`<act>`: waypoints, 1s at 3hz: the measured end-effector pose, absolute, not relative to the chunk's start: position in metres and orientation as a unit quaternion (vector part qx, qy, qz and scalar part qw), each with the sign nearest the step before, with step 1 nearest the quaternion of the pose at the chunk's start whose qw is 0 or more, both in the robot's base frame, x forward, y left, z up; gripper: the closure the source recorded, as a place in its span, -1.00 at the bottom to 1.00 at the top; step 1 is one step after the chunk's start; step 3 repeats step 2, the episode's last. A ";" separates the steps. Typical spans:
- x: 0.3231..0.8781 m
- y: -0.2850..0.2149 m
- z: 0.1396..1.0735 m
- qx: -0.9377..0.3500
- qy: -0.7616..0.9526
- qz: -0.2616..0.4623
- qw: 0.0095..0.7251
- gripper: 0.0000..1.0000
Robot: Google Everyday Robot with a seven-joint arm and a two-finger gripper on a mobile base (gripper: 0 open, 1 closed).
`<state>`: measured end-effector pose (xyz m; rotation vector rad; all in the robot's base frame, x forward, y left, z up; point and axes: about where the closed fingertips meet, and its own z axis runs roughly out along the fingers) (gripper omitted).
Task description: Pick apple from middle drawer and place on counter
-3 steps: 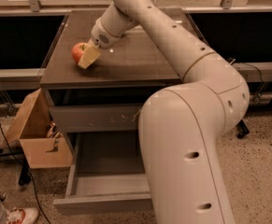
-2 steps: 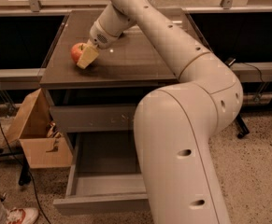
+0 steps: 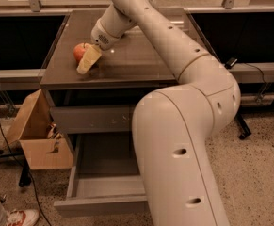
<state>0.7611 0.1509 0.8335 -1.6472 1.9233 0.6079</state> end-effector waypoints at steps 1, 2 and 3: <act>0.765 0.131 0.839 -0.594 0.722 0.222 0.276 -1.00; 0.764 0.102 0.851 -0.566 0.720 0.245 0.318 -1.00; 0.764 0.102 0.851 -0.566 0.720 0.245 0.318 -1.00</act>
Offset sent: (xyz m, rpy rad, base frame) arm -0.0017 -0.1216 0.0360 0.3024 -0.0860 -0.2057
